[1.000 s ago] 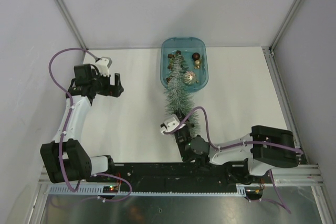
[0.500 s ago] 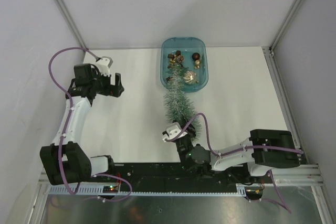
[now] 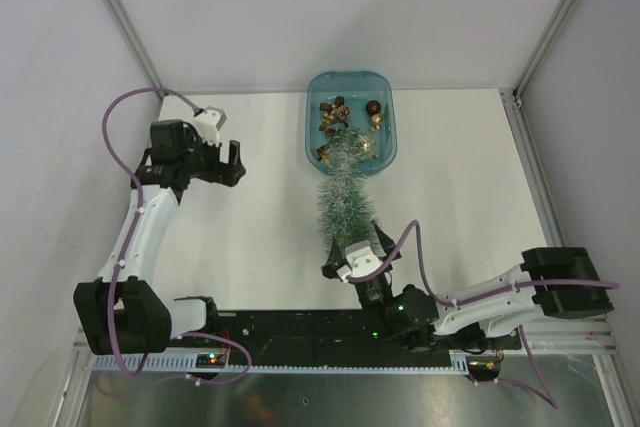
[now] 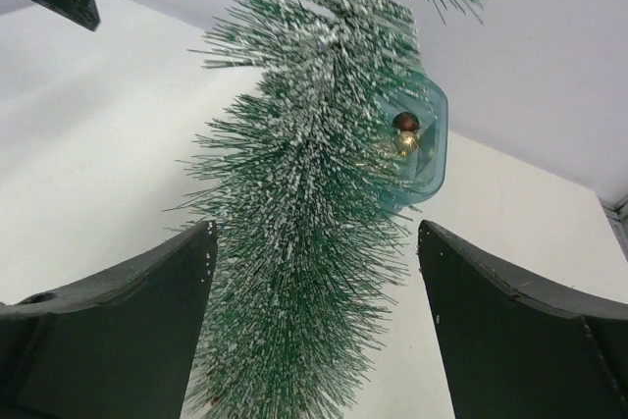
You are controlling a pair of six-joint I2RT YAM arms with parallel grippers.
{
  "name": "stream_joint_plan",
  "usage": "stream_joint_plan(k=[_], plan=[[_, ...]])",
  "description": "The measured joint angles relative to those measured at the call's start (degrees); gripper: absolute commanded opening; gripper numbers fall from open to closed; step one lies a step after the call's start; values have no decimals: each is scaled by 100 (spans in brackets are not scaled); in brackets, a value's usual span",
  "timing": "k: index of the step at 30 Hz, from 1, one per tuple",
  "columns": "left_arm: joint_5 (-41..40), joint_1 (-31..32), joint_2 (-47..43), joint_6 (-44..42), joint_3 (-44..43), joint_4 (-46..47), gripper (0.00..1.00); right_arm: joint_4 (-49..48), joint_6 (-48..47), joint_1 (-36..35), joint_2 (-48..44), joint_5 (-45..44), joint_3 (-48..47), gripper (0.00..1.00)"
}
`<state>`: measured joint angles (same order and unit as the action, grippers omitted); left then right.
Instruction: Decorate the small christmas tree
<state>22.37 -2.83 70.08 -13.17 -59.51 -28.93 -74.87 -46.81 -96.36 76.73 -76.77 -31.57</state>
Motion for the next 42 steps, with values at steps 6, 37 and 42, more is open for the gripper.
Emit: stream_joint_plan(k=[6, 37, 42], plan=[[-125, 396, 254, 20, -334, -79, 100, 11, -319, -570, -846, -162, 13, 99], [-953, 2227, 6170, 1770, -5434, -234, 82, 7136, 5447, 6207, -3108, 2927, -2304, 99], [-1078, 2184, 6172, 1731, -5362, -205, 81, 8100, 6524, 6966, -2225, 4404, -2413, 99]])
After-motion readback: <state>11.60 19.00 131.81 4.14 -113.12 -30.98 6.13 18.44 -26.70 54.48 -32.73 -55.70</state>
